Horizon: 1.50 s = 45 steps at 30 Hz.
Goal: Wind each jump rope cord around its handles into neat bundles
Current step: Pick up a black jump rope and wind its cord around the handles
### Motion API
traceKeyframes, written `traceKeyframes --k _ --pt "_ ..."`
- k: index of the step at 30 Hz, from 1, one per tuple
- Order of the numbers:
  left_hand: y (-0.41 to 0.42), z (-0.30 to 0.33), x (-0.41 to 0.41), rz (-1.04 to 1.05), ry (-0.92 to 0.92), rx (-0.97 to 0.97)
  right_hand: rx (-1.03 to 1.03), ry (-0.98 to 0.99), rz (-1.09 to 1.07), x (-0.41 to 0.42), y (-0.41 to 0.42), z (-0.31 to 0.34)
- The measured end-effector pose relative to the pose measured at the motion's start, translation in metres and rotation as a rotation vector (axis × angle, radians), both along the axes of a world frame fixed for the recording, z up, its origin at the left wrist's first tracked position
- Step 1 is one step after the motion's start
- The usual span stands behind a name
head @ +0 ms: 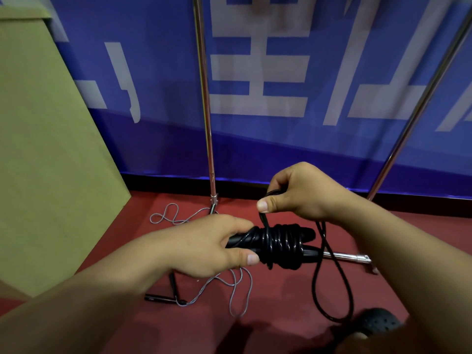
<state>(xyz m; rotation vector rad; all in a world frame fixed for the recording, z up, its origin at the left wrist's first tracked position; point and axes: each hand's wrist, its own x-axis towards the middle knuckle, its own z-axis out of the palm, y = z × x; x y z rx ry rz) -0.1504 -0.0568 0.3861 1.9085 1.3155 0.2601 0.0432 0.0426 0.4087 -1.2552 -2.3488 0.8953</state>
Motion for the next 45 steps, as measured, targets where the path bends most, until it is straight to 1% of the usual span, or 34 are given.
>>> traceKeyframes --k 3,6,8,10,12,13,15,17,18,20,23,26,30,33,35,37,39,41,42,45 --pt "-0.003 0.006 0.001 -0.029 -0.142 -0.072 -0.096 0.11 0.113 0.004 0.002 0.003" --pt "-0.006 0.013 0.001 -0.033 -0.274 -0.103 -0.202 0.178 0.162 0.011 0.002 0.01" --pt "-0.007 0.016 0.003 -0.03 -0.312 -0.093 -0.312 0.217 0.167 0.016 0.002 0.015" --pt "-0.008 0.018 0.004 -0.031 -0.311 -0.101 -0.323 0.2 0.163 0.02 0.005 0.016" --pt "-0.009 0.019 0.006 -0.027 -0.251 -0.099 -0.274 0.097 0.147 0.022 0.008 0.015" --pt "-0.009 0.018 0.007 -0.021 -0.187 -0.08 -0.278 0.041 0.137 0.024 0.009 0.014" --pt "-0.01 0.015 0.008 -0.01 -0.006 -0.017 -0.352 -0.021 0.132 0.027 0.011 0.011" --pt "-0.011 0.013 0.009 -0.015 0.129 0.028 -0.417 -0.036 0.146 0.031 0.011 0.008" --pt "-0.012 0.012 0.011 -0.022 0.162 0.03 -0.424 -0.032 0.153 0.031 0.011 0.006" --pt "-0.013 0.012 0.012 -0.028 0.182 0.016 -0.371 -0.008 0.163 0.028 0.01 0.004" --pt "-0.011 0.011 0.012 -0.046 0.092 -0.023 -0.244 0.094 0.176 0.02 0.009 0.003" --pt "-0.01 0.011 0.011 -0.061 -0.128 -0.086 -0.187 0.181 0.183 0.013 0.009 0.0" --pt "-0.011 0.015 0.009 -0.058 -0.356 -0.103 -0.226 0.282 0.16 0.011 0.01 0.0" --pt "-0.01 0.018 0.01 -0.024 -0.472 -0.103 -0.282 0.233 0.126 0.01 0.015 -0.01" --pt "-0.01 0.019 0.011 0.03 -0.523 -0.093 -0.366 0.194 0.073 0.01 0.014 -0.024" --pt "-0.009 0.02 0.012 0.089 -0.547 -0.042 -0.327 0.078 0.061 0.009 0.007 -0.031" --pt "-0.006 0.018 0.011 0.165 -0.539 0.021 -0.269 0.027 0.103 0.003 -0.005 -0.029" --pt "-0.002 0.015 0.01 0.249 -0.532 0.053 -0.183 0.044 0.108 -0.008 -0.014 -0.023" --pt "-0.001 0.014 0.01 0.292 -0.536 0.062 -0.166 0.086 0.096 -0.011 -0.016 -0.021" --pt "0.003 0.012 0.007 0.409 -0.497 0.106 -0.214 0.139 0.02 -0.016 -0.021 -0.025"
